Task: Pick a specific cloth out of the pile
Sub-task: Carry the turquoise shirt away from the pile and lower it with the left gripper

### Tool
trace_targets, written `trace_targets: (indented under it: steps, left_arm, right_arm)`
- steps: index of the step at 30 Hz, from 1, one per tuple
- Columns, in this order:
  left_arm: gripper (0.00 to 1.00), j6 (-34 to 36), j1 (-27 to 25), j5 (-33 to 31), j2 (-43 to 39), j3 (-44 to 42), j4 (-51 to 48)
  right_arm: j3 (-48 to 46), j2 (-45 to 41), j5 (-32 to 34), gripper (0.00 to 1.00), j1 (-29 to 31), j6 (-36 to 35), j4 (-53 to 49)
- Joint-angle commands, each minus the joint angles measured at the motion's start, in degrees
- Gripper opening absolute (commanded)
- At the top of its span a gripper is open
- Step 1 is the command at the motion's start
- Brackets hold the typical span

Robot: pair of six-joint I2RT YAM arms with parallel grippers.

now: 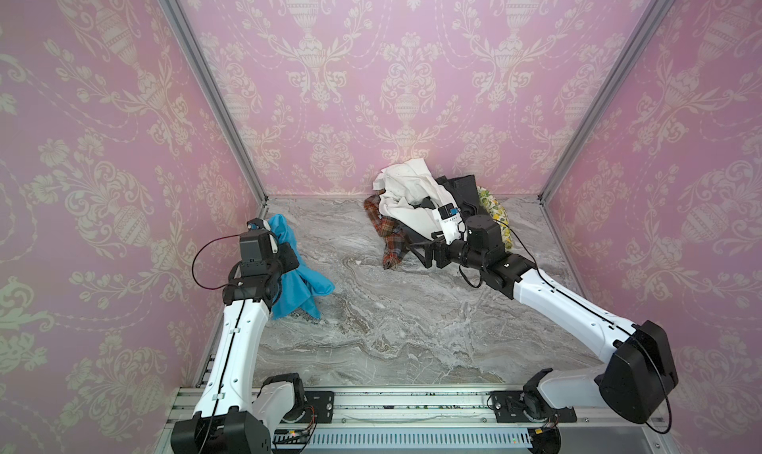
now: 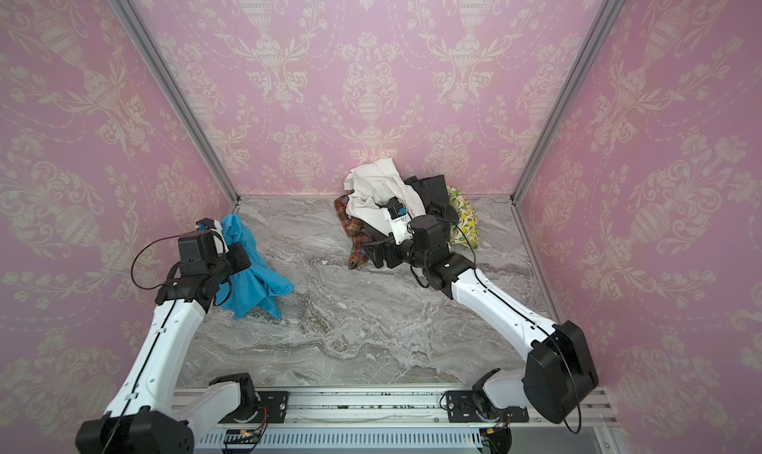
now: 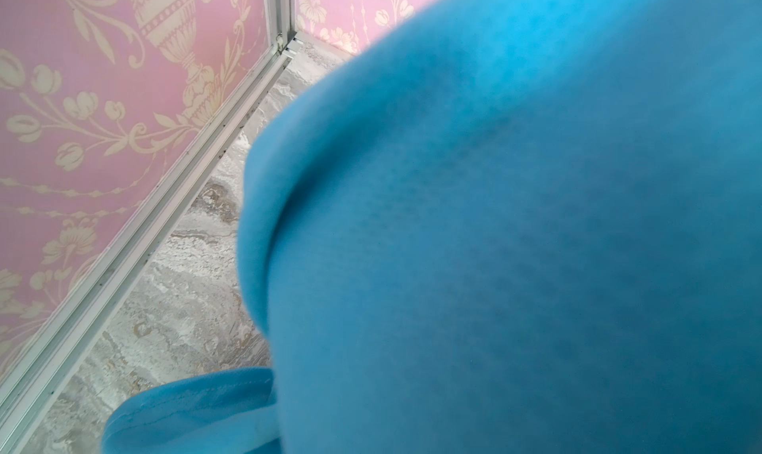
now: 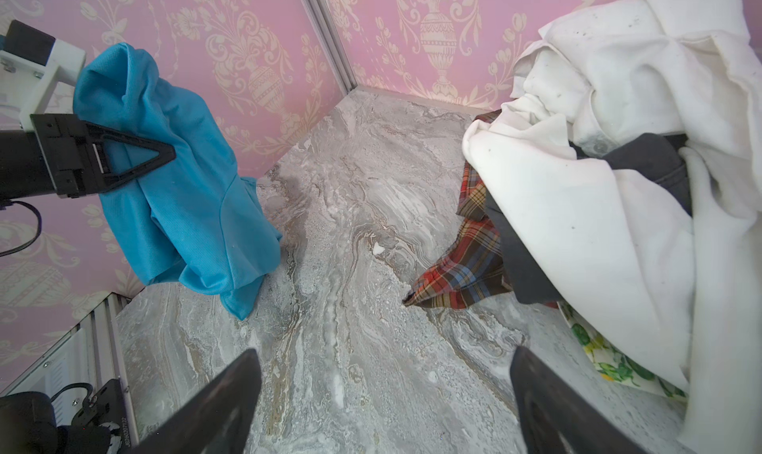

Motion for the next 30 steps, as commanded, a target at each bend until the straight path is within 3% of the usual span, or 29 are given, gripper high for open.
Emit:
trace_targets:
  steps: [1, 9, 18, 30]
  left_arm:
    - [0.00, 0.94, 0.32, -3.69, -2.40, -0.46, -3.67]
    - [0.00, 12.25, 0.23, -9.89, -1.68, -2.24, -6.94]
    - [0.00, 18.87, 0.30, -8.83, -0.76, -10.25, 2.34]
    - [0.03, 19.69, 0.32, -9.24, 18.03, -12.15, 8.32]
  right_arm:
    - [-2.66, -3.34, -0.98, 0.95, -0.20, -0.52, 4.04]
    - [-10.10, -6.62, -1.87, 0.95, -0.18, 1.06, 9.93]
    - [-15.57, -7.95, -1.49, 0.95, -0.20, -0.33, 14.23]
    - [-18.72, -7.65, 1.79, 0.95, -0.46, -1.66, 15.55]
